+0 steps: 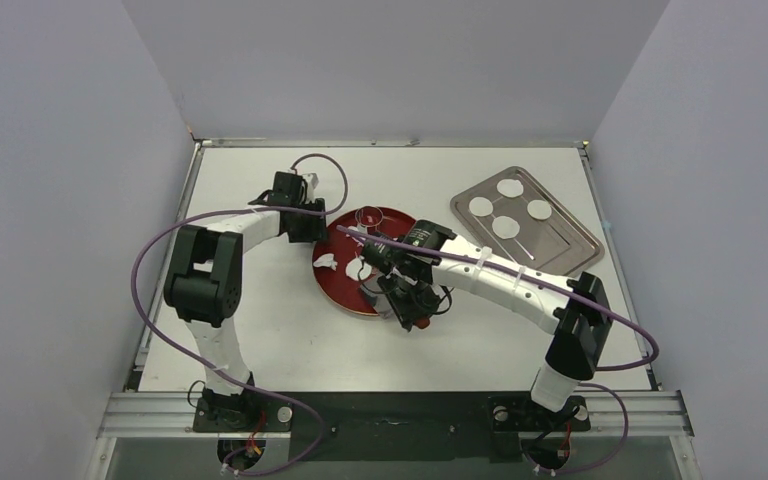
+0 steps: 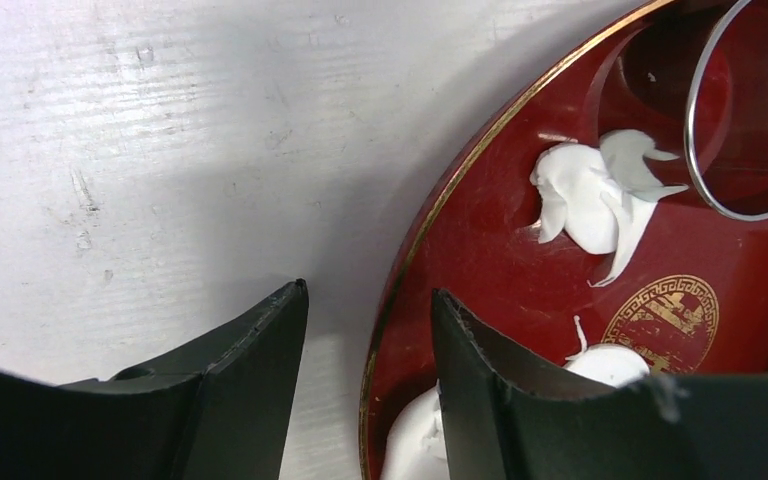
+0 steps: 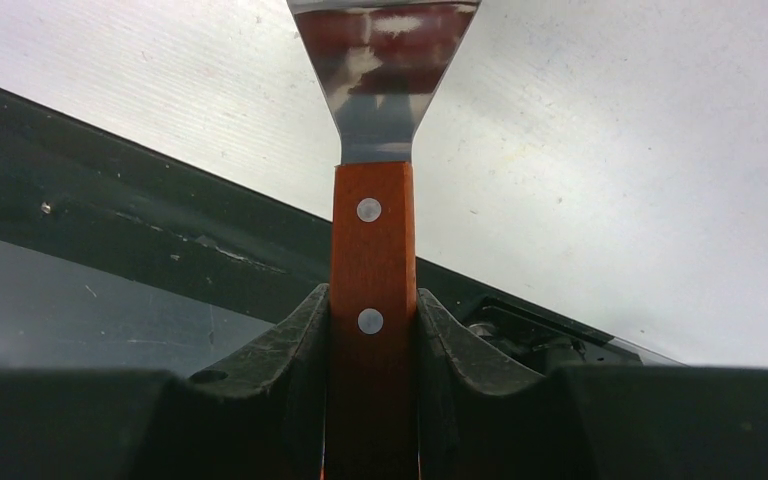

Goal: Roll out the dumpling wrappers from the dough
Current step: Remove the dumpling wrapper from the work surface.

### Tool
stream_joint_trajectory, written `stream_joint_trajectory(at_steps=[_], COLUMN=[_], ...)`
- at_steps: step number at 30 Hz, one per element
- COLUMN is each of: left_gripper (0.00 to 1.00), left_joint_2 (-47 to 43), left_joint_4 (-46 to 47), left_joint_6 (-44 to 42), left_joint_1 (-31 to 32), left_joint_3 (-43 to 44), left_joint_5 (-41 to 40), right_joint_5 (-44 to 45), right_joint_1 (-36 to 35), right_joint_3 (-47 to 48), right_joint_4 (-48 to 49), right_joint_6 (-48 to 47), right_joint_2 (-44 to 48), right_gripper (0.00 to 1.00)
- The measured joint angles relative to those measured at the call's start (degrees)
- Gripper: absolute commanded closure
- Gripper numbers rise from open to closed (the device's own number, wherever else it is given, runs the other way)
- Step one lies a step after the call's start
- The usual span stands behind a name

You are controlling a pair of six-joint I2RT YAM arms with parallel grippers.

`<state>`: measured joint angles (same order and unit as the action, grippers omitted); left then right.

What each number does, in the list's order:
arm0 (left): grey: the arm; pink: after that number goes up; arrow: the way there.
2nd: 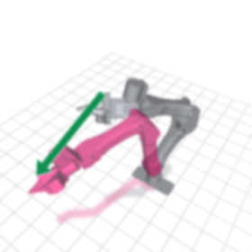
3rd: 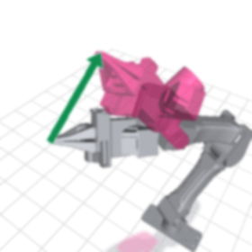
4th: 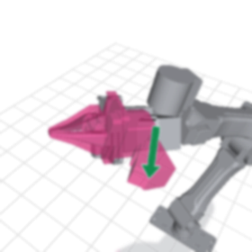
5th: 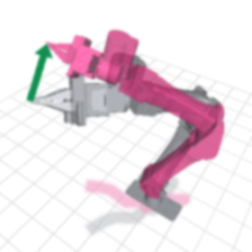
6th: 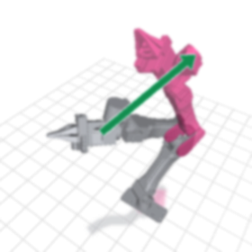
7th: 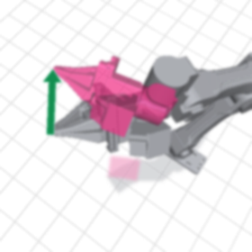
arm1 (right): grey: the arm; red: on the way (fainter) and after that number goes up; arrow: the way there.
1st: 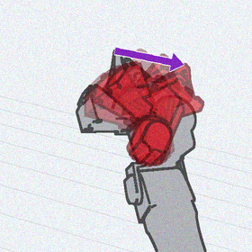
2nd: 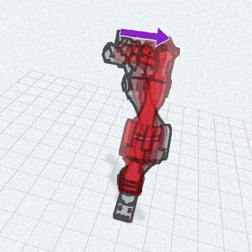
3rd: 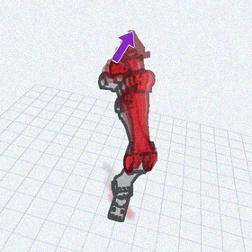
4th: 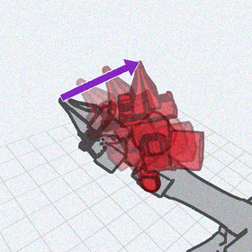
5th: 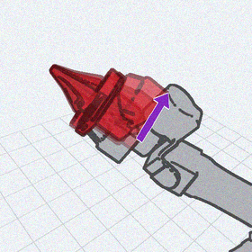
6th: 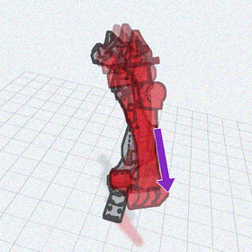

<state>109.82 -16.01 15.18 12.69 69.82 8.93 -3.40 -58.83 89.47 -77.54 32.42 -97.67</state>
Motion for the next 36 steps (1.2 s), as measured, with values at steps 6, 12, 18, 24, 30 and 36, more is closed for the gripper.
stream_joint_trajectory(at_steps=[6, 12, 18, 24, 30, 36], left_gripper=[0.83, 1.00, 1.00, 1.00, 1.00, 1.00], left_joint_2=[0.04, -1.25, -5.92, -7.06, -7.17, -7.17], left_joint_4=[-0.07, 1.20, 2.08, 2.60, 2.38, 2.36], left_joint_6=[-1.18, -2.12, 0.50, 3.58, 4.85, 5.60], left_joint_1=[0.74, 1.49, 2.14, 2.12, 2.23, 2.36], left_joint_3=[0.35, -1.75, -7.82, -9.57, -9.64, -9.77], left_joint_5=[-1.07, -0.79, -1.57, -2.34, -2.29, -2.25], right_joint_5=[-0.50, -0.87, -1.29, -1.60, -1.53, -1.38], right_joint_1=[1.11, 1.42, 1.36, 0.87, 0.66, 0.70], right_joint_3=[-0.50, -2.82, -4.11, -5.40, -6.12, -6.36], right_joint_4=[1.53, 2.62, 3.78, 4.28, 4.87, 5.14], right_joint_6=[0.31, 1.90, 3.45, 4.59, 5.86, 6.03], right_joint_2=[1.51, 3.43, 3.69, 4.00, 5.01, 5.01], right_gripper=[1.00, 1.00, 1.00, 1.00, 1.00, 1.00])
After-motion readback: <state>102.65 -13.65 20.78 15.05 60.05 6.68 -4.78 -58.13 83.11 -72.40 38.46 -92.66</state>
